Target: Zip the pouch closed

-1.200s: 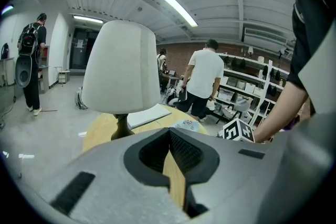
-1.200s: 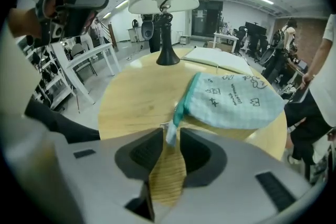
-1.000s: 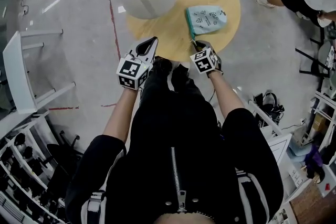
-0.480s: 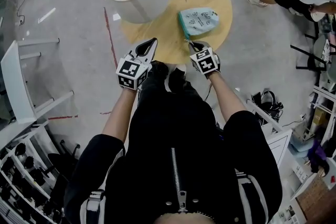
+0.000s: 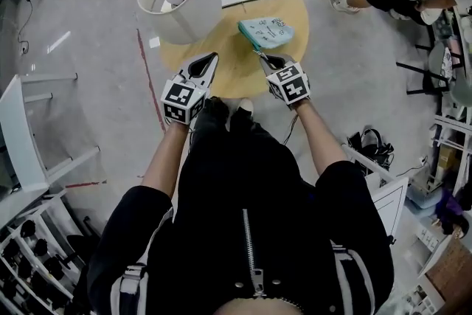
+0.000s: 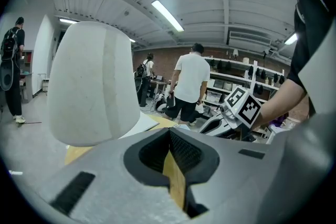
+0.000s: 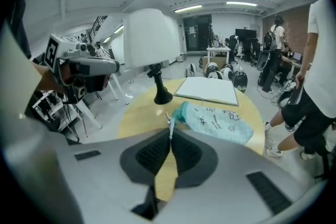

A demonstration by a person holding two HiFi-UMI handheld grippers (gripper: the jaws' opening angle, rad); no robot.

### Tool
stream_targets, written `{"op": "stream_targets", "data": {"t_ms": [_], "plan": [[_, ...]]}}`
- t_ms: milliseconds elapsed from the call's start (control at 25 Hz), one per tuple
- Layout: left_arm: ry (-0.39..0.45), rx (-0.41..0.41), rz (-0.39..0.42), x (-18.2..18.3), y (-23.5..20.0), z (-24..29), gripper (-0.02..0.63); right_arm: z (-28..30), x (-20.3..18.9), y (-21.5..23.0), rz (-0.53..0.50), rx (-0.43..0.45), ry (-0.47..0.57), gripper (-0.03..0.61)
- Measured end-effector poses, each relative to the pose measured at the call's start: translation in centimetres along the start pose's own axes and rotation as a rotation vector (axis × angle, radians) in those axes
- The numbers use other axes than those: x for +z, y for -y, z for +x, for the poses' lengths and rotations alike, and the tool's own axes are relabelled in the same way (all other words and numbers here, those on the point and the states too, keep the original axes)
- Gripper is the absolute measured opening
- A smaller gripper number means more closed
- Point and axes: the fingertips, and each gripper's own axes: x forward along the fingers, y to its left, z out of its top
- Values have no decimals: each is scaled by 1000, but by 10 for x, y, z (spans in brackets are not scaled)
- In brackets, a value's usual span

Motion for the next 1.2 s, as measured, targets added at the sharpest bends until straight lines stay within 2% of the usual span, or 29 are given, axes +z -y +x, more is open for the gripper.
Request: {"op": "stream_targets", "data": {"t_ms": [120,360,600,720,1000,1200], "plan": [[8,-24,14,4,8,9,6,-21,16,6,10,9,27,15],[44,-69,59,41,26,28,6,-65,54,23,21,-15,107,14],[88,-131,92,69,47,41,9,-102,74,24,24,-3,172,14],[104,-176,94,78,61,43,44,-114,77,19,15,4,195,14],[89,-362,69,71,97,53,141,-124,77,6,-14,47,212,15],[82,-415,67,68,109,56,141,-126,76,-9,-41,100,210,14]]}}
